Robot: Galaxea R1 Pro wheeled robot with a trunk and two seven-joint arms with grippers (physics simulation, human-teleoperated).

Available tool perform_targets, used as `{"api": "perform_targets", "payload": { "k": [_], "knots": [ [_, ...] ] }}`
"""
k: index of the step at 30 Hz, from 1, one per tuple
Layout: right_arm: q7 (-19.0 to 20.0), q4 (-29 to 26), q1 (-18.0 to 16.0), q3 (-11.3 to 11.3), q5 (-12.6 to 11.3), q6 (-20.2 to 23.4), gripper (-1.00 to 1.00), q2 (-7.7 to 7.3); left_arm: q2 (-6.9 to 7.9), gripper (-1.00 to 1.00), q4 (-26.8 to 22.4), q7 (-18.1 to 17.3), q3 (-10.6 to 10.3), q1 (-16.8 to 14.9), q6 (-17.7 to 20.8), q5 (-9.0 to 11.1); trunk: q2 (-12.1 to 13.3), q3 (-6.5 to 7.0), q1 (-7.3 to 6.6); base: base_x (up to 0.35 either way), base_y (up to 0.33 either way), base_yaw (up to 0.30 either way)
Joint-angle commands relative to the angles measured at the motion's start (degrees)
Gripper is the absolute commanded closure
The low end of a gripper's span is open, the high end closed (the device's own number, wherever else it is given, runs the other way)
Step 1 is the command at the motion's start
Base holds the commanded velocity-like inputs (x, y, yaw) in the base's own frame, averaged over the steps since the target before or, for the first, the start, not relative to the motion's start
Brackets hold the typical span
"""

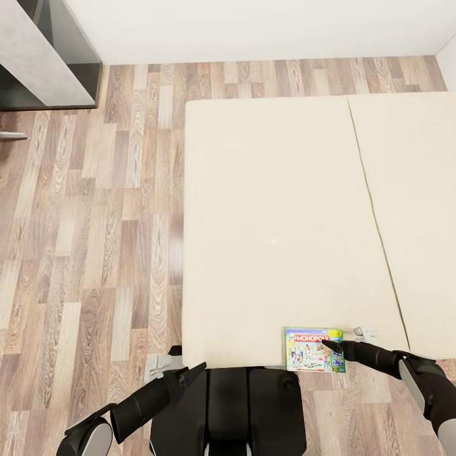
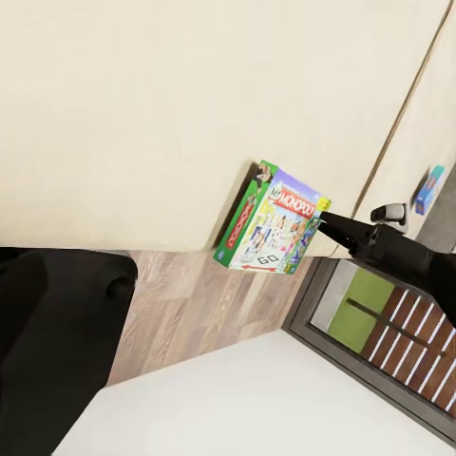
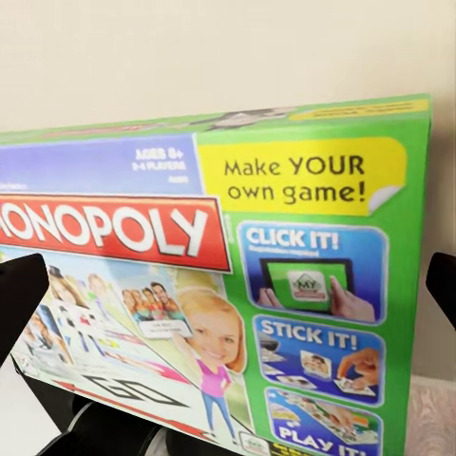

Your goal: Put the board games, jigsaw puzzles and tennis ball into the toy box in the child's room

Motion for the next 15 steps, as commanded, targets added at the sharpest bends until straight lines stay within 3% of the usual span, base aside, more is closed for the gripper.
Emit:
{"api": "perform_targets", "payload": {
  "k": [1, 15],
  "knots": [
    [0.1, 0.0, 0.0, -0.1, -0.5, 0.5, -1.00, 0.00, -0.03, -1.00, 0.0, 0.0, 0.1, 0.0, 0.4, 0.3, -0.1, -0.05, 0.03, 0.000, 0.001, 0.000],
    [0.1, 0.0, 0.0, -0.1, -0.5, 0.5, -1.00, 0.00, -0.03, -1.00, 0.0, 0.0, 0.1, 0.0, 0.4, 0.3, -0.1, -0.05, 0.03, 0.000, 0.000, 0.000]
  ]
}}
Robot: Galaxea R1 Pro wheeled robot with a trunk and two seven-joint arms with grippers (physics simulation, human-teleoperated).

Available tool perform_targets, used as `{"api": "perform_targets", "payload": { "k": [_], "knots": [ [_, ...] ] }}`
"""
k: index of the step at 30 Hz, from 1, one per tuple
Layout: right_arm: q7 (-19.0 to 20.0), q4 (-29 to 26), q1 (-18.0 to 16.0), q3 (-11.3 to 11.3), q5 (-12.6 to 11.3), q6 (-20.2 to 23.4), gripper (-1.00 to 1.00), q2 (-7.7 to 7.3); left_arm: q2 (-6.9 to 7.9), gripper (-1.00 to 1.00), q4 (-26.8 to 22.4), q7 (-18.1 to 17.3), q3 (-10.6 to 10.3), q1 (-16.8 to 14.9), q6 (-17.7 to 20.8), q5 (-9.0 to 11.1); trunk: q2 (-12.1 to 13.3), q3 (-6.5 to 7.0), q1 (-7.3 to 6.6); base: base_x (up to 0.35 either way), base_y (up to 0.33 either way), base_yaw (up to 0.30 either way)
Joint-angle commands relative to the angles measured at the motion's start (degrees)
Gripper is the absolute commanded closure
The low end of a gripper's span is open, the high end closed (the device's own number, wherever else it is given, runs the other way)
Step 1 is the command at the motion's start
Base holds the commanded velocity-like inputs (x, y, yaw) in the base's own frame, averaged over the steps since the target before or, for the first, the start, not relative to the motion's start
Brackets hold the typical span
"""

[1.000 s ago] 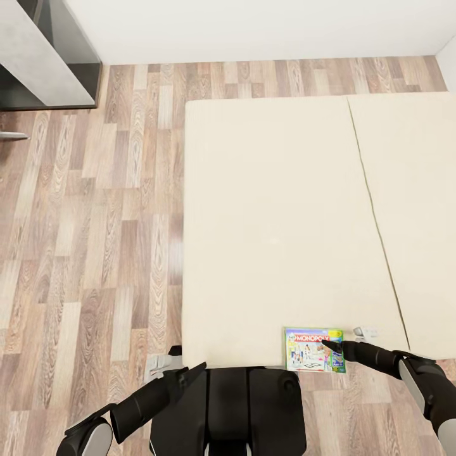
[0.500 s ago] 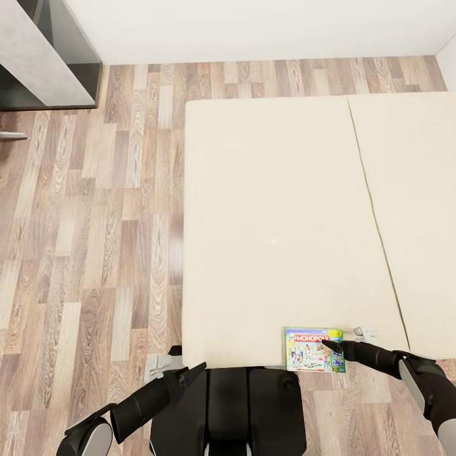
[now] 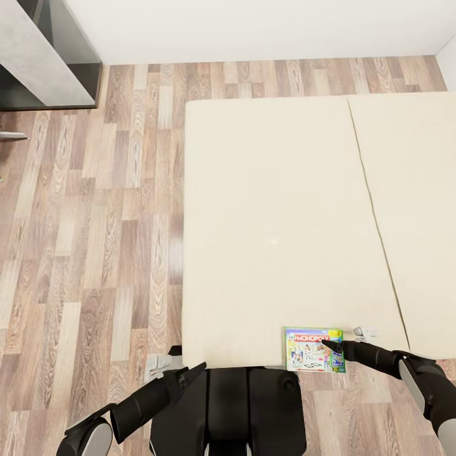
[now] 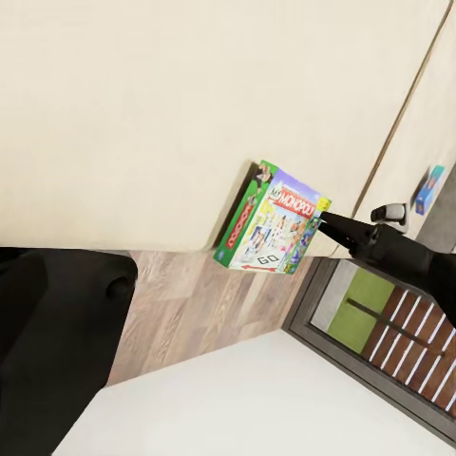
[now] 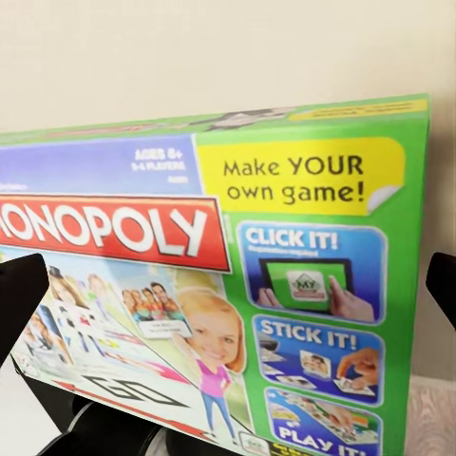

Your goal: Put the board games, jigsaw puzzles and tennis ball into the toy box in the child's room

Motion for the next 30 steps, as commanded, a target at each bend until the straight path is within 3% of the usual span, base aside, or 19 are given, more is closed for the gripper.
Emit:
{"api": "perform_targets", "payload": {
  "k": [1, 22, 30],
  "knots": [
    [0.1, 0.0, 0.0, -0.1, -0.5, 0.5, -1.00, -0.01, -0.03, -1.00, 0.0, 0.0, 0.1, 0.0, 0.4, 0.3, -0.1, -0.05, 0.03, 0.000, 0.000, 0.000],
    [0.1, 0.0, 0.0, -0.1, -0.5, 0.6, -1.00, -0.08, -0.03, -1.00, 0.0, 0.0, 0.1, 0.0, 0.4, 0.3, -0.1, -0.05, 0.03, 0.000, 0.004, 0.000],
    [0.1, 0.0, 0.0, -0.1, -0.5, 0.6, -1.00, -0.08, -0.03, -1.00, 0.0, 0.0, 0.1, 0.0, 0.4, 0.3, -0.1, -0.05, 0.03, 0.000, 0.119, 0.000]
  ]
}}
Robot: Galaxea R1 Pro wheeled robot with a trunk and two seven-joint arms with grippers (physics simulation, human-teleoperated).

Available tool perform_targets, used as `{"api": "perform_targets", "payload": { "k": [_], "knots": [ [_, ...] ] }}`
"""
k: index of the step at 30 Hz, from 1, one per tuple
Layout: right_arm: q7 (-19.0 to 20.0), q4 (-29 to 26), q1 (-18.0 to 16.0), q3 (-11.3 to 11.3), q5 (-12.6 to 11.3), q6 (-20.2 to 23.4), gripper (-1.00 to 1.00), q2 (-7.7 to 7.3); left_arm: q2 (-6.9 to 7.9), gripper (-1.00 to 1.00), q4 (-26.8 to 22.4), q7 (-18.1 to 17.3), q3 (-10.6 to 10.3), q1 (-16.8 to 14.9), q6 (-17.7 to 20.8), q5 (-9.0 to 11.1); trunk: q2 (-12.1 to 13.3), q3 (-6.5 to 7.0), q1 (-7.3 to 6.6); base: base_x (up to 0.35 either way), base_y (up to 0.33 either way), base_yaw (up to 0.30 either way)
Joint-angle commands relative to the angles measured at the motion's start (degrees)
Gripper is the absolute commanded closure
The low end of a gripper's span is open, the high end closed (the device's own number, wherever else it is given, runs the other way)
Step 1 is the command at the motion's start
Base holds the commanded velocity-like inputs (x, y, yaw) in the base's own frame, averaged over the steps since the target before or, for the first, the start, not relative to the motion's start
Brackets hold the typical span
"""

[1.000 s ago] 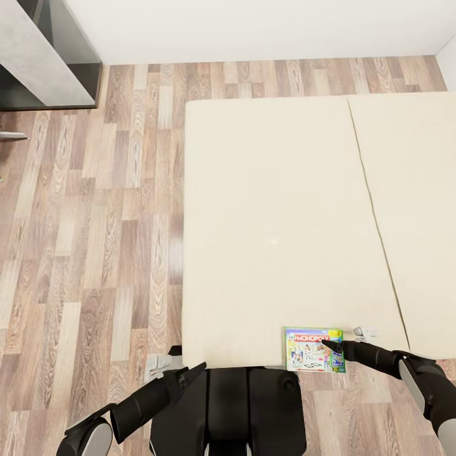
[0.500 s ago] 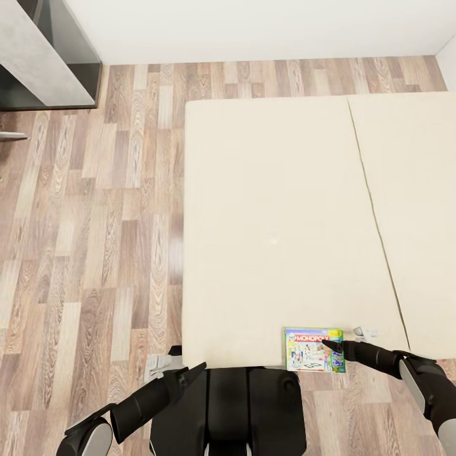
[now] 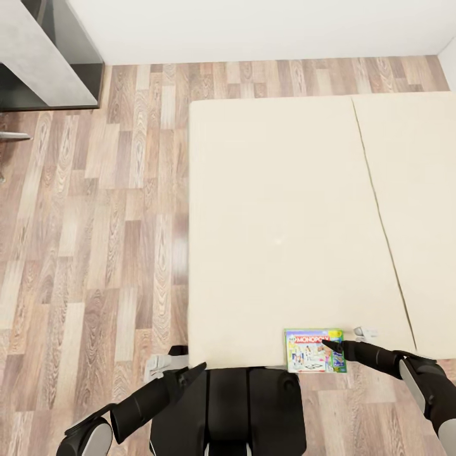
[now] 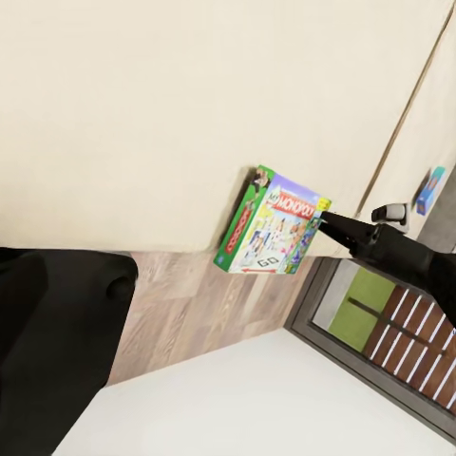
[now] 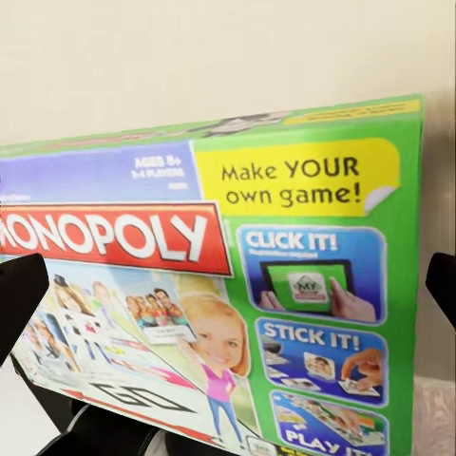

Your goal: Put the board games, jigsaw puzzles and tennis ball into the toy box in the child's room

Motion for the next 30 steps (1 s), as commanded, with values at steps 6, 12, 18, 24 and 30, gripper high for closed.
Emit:
{"api": "perform_targets", "payload": {
  "k": [6, 12, 18, 24, 30],
  "knots": [
    [0.1, 0.0, 0.0, -0.1, -0.5, 0.6, -1.00, -0.01, -0.02, -1.00, 0.0, 0.0, 0.0, 0.0, 0.4, 0.3, -0.1, -0.05, 0.03, 0.000, 0.227, 0.000],
    [0.1, 0.0, 0.0, -0.1, -0.5, 0.6, -1.00, -0.01, -0.02, -1.00, 0.0, 0.0, 0.0, 0.0, 0.4, 0.3, -0.1, -0.05, 0.03, 0.000, 0.240, 0.000],
    [0.1, 0.0, 0.0, -0.1, -0.5, 0.6, -1.00, -0.01, -0.02, -1.00, 0.0, 0.0, 0.0, 0.0, 0.4, 0.3, -0.1, -0.05, 0.03, 0.000, 0.123, 0.000],
    [0.1, 0.0, 0.0, -0.1, -0.5, 0.6, -1.00, -0.01, -0.02, -1.00, 0.0, 0.0, 0.0, 0.0, 0.4, 0.3, -0.1, -0.05, 0.03, 0.000, 0.047, 0.000],
    [0.1, 0.0, 0.0, -0.1, -0.5, 0.6, -1.00, 0.01, -0.02, -1.00, 0.0, 0.0, 0.0, 0.0, 0.4, 0.3, -0.1, -0.05, 0.03, 0.000, 0.018, 0.000]
  ]
}}
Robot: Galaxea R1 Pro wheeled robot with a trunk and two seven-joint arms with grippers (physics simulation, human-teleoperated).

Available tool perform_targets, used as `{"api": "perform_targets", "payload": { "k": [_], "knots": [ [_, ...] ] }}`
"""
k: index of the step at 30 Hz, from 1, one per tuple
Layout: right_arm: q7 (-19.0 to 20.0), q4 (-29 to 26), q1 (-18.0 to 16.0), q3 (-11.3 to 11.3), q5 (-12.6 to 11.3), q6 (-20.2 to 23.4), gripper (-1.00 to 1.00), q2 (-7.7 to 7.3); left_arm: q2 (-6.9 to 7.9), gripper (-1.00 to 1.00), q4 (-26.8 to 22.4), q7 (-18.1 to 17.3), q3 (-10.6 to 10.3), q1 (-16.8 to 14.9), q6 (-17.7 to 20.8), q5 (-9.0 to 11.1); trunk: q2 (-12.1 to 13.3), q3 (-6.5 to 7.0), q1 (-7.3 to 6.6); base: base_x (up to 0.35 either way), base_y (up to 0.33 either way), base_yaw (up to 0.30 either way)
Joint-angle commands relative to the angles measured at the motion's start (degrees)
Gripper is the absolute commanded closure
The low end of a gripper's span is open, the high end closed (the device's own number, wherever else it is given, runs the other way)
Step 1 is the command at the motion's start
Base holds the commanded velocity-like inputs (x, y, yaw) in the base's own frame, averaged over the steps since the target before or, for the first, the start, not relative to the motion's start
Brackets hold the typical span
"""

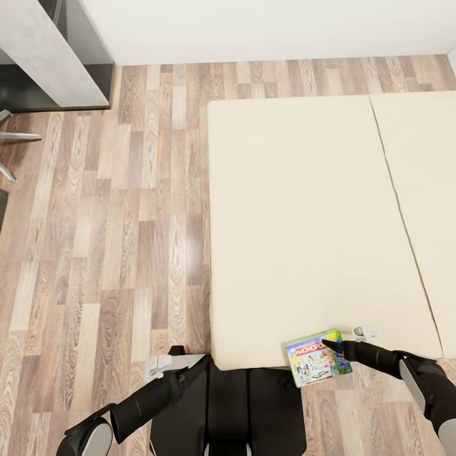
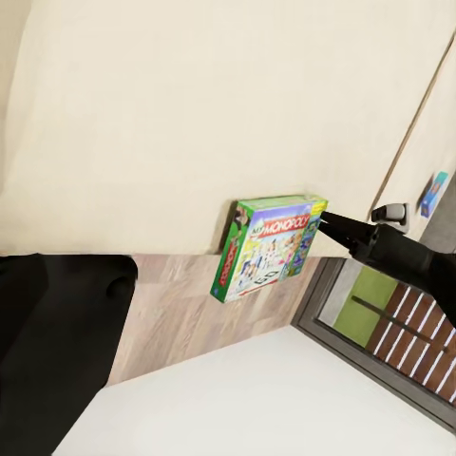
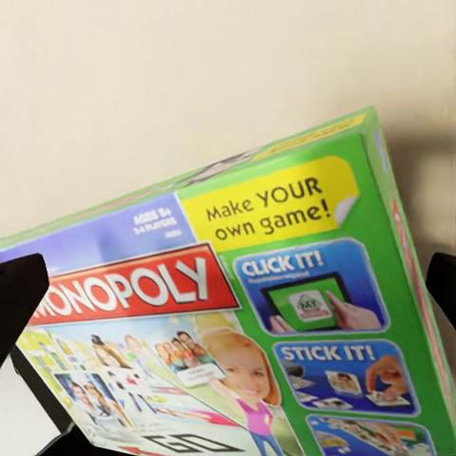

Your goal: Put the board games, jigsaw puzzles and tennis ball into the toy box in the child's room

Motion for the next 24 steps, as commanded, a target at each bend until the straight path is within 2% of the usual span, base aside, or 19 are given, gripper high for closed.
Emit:
{"api": "perform_targets", "payload": {
  "k": [1, 24],
  "knots": [
    [0.1, 0.0, 0.0, -0.1, -0.5, 0.5, -1.00, -0.01, -0.03, -1.00, 0.0, 0.0, 0.1, 0.0, 0.4, 0.3, -0.1, -0.05, 0.03, 0.000, 0.009, 0.000],
    [0.1, 0.0, 0.0, -0.1, -0.5, 0.5, -1.00, -0.03, -0.03, -1.00, 0.0, 0.0, 0.1, 0.0, 0.4, 0.3, -0.1, -0.05, 0.03, 0.000, 0.002, 0.000]
  ]
}}
